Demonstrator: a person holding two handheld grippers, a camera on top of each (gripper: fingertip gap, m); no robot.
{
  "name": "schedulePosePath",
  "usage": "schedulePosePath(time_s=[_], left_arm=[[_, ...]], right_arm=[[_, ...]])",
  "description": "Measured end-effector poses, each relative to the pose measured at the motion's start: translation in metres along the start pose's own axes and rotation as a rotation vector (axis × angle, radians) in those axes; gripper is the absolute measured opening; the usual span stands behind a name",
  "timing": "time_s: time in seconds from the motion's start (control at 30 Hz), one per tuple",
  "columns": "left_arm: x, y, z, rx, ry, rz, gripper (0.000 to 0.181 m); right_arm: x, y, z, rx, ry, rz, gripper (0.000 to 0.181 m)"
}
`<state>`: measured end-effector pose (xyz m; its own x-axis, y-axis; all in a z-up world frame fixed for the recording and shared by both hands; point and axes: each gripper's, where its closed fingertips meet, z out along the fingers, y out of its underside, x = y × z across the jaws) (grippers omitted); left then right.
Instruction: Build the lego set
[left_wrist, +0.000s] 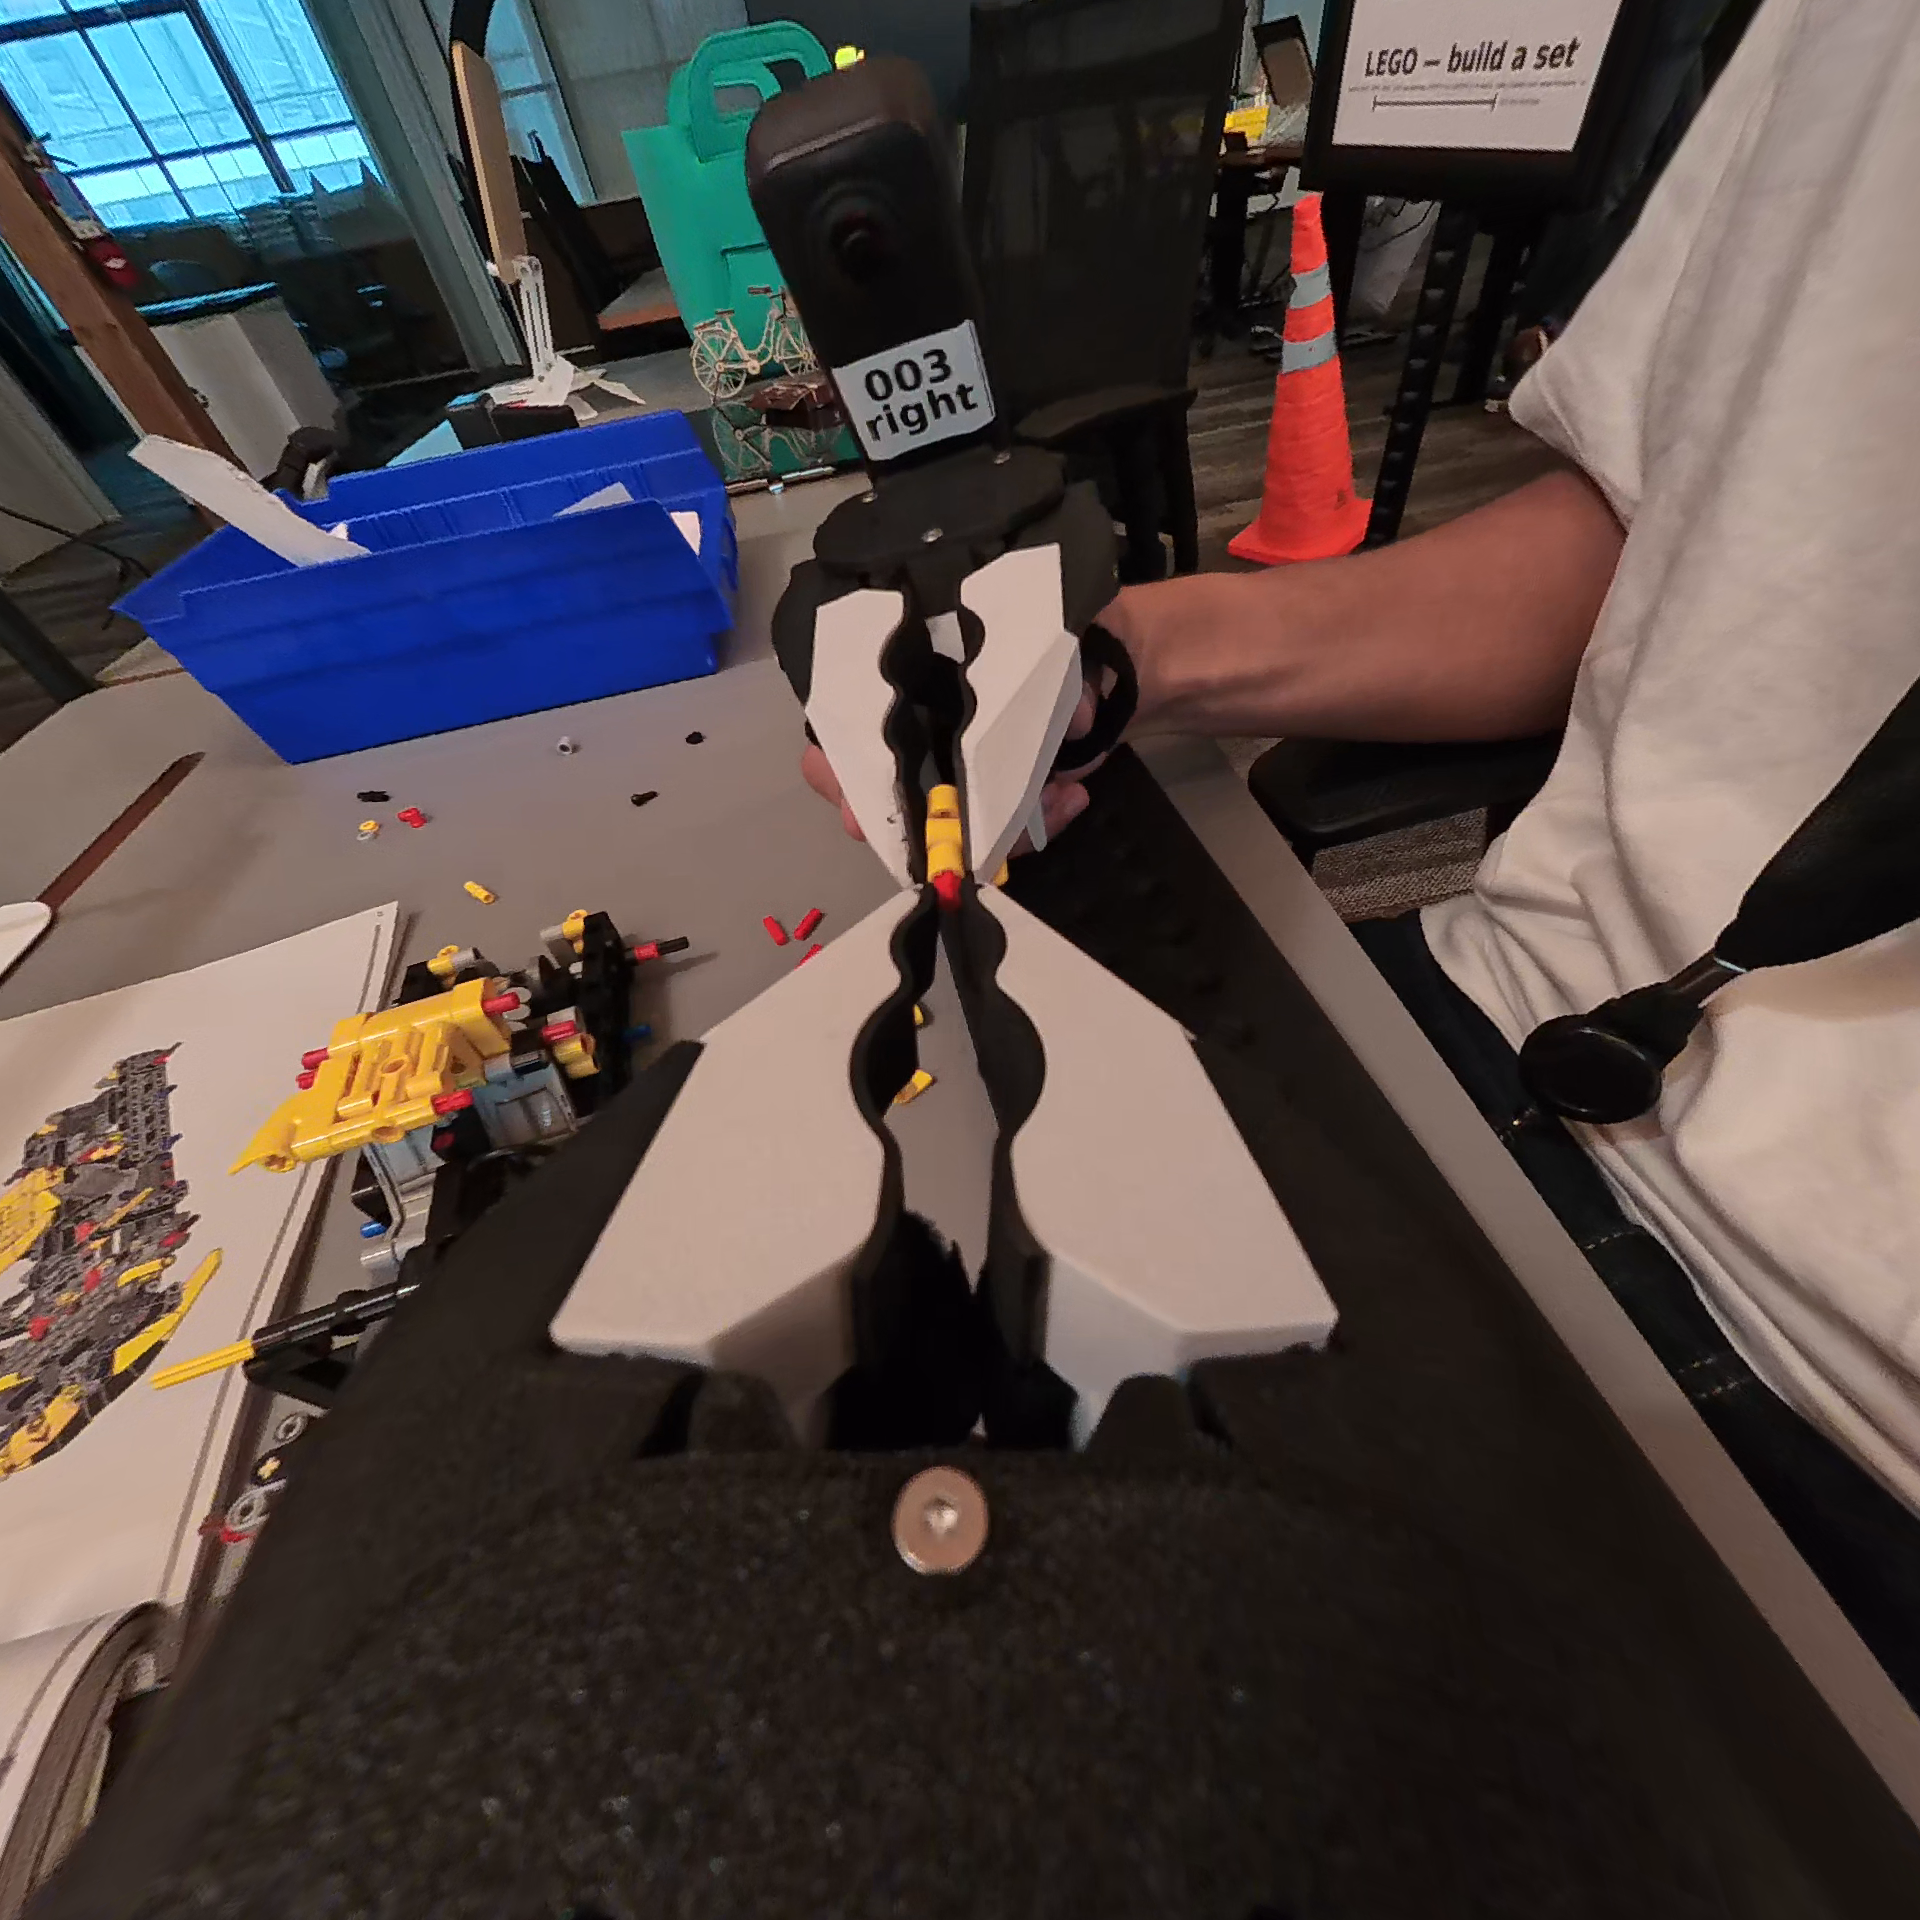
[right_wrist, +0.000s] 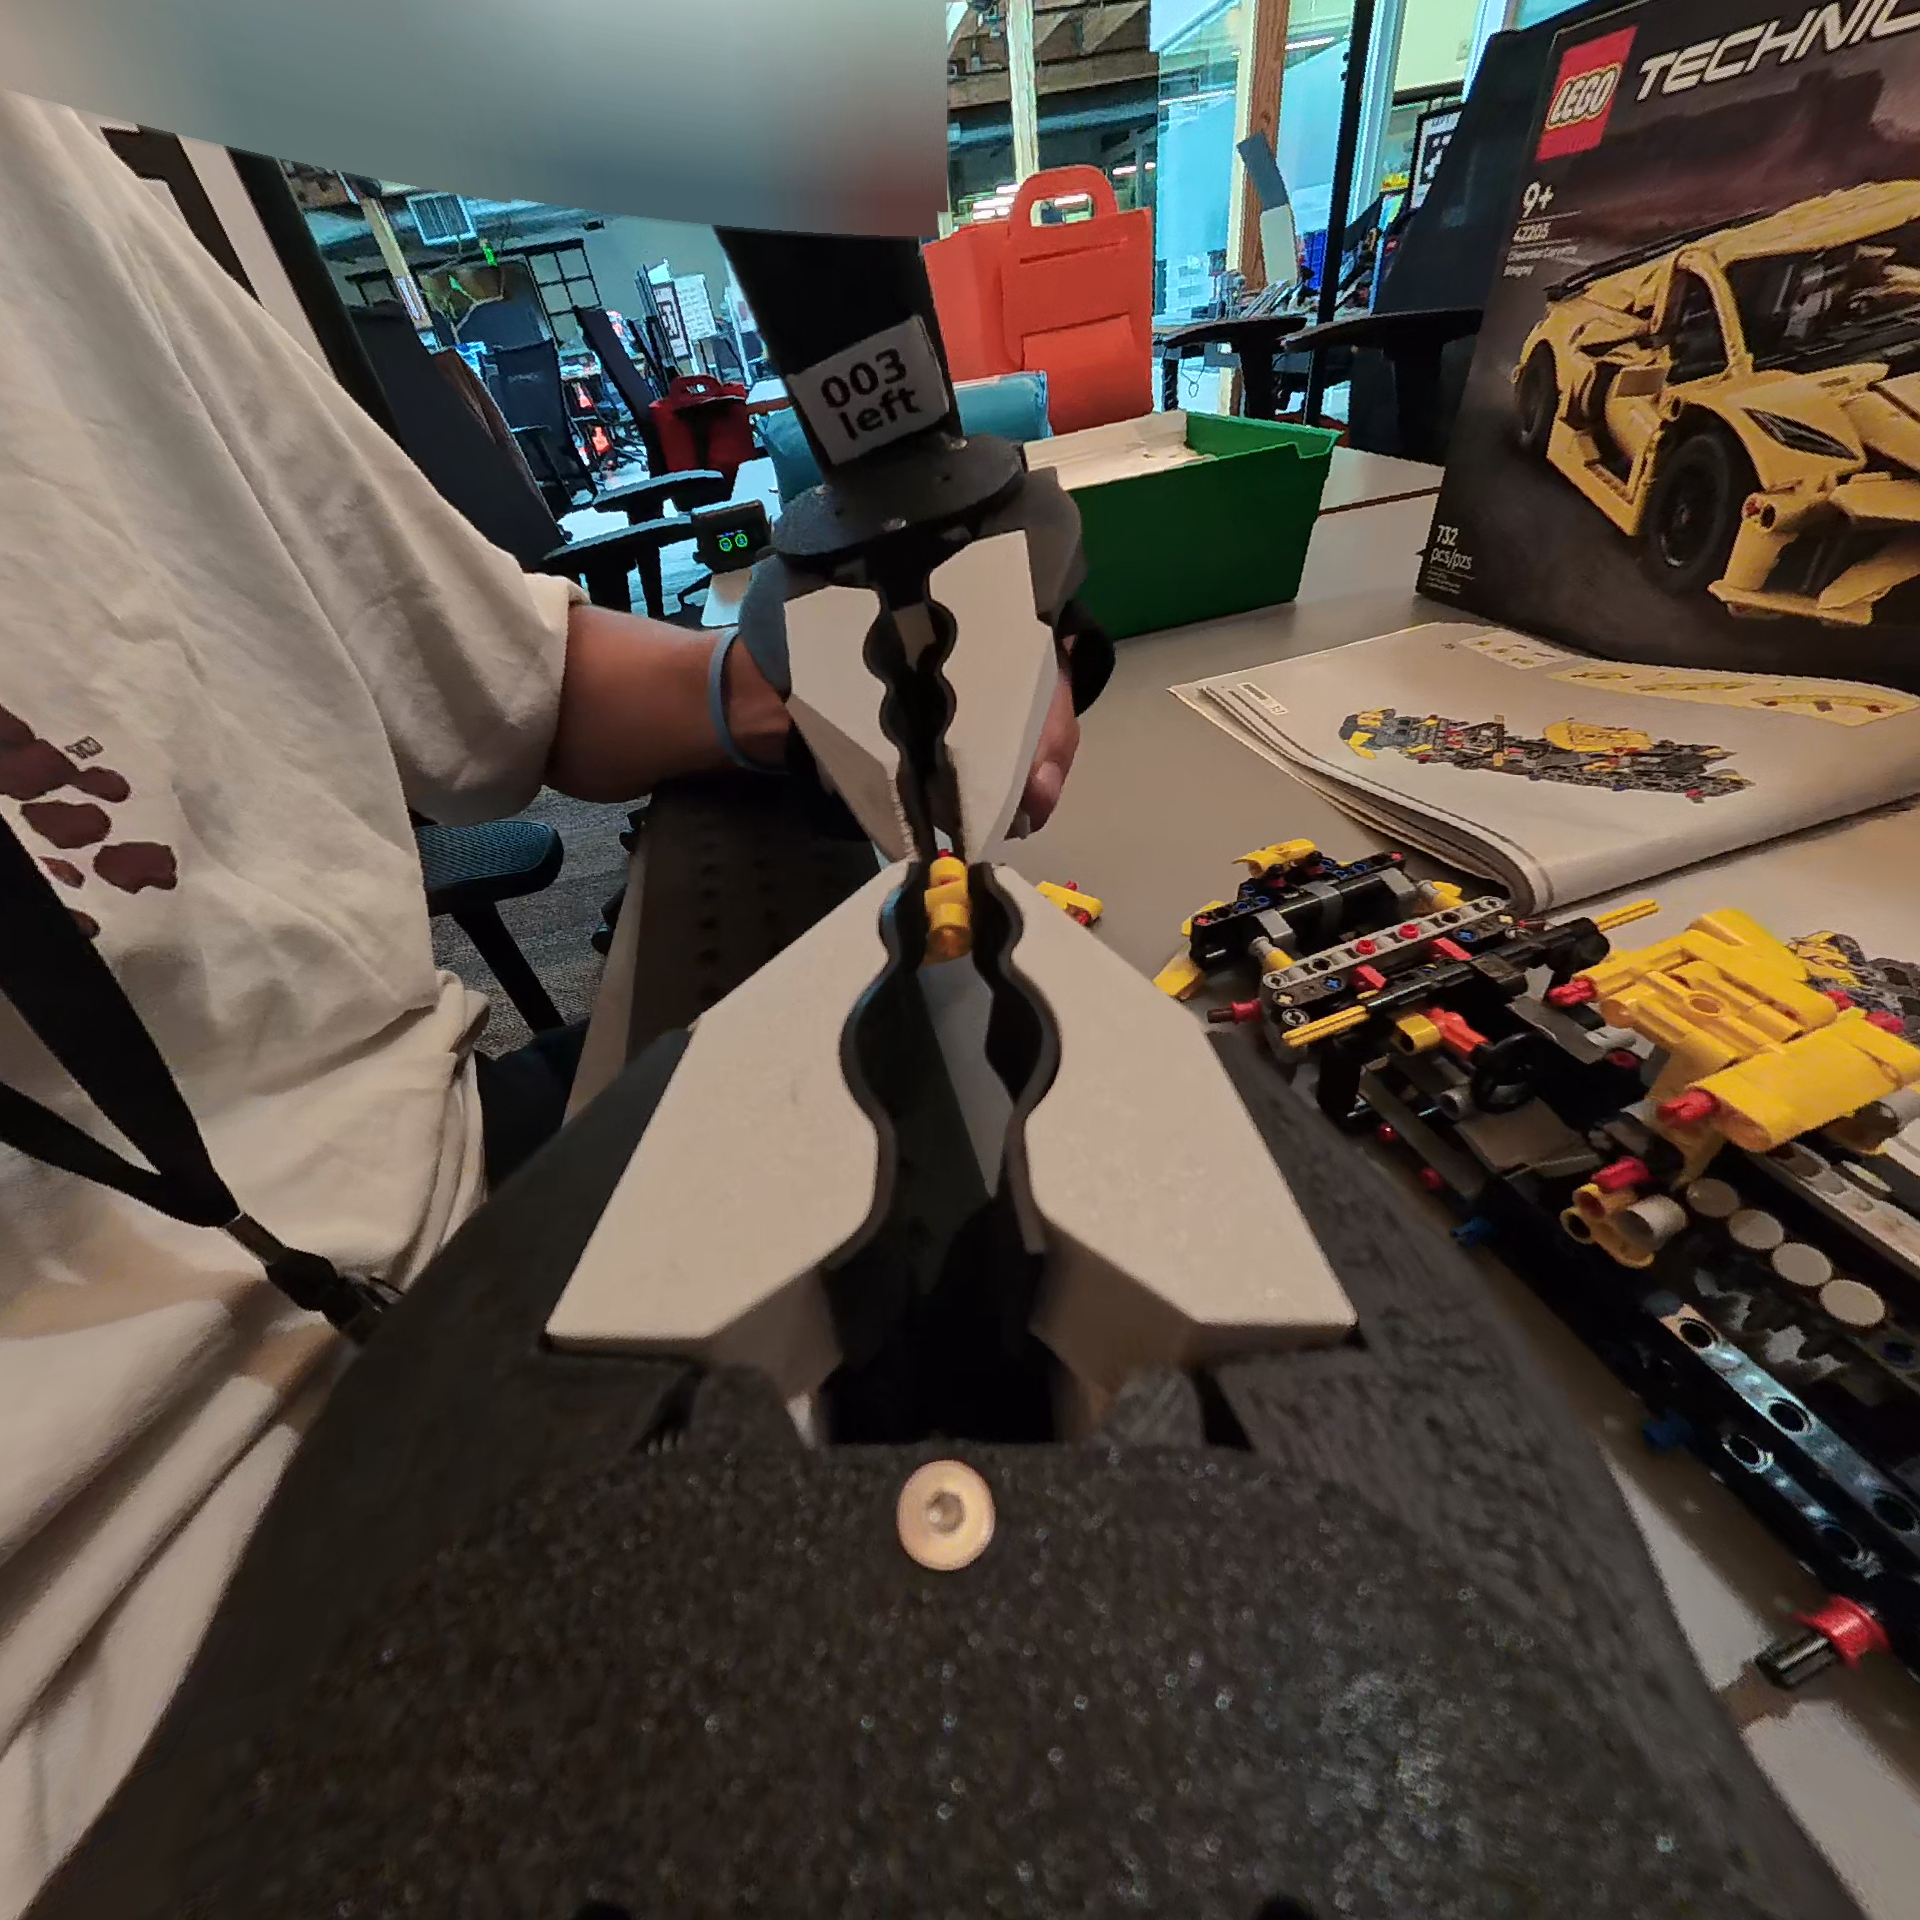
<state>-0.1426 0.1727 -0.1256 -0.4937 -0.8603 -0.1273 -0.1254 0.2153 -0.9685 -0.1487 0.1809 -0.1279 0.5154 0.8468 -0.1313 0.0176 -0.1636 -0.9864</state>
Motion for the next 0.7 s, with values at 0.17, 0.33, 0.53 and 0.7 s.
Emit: schedulePosePath(time_s=[0.17,0.33,0.53,0.7], left_arm=[[-0.004,0.003,-0.002,-0.015,0.003,-0.01,0.004],[-0.02,-0.001,-0.011,0.033,-0.035,-0.103,0.004],[-0.015,-0.002,-0.01,0.035,-0.011,-0.118,0.004],[-0.014,-0.004,-0.009,0.036,-0.019,-0.101,0.004]], right_arm=[[0.005,0.002,0.002,-0.012,0.0,0.046,0.009],[0.013,-0.009,-0.008,0.065,0.034,0.076,0.024],[0.014,-0.006,-0.004,0.041,0.072,0.04,0.022],[0.01,-0.006,-0.004,0.041,0.051,0.022,0.016]])
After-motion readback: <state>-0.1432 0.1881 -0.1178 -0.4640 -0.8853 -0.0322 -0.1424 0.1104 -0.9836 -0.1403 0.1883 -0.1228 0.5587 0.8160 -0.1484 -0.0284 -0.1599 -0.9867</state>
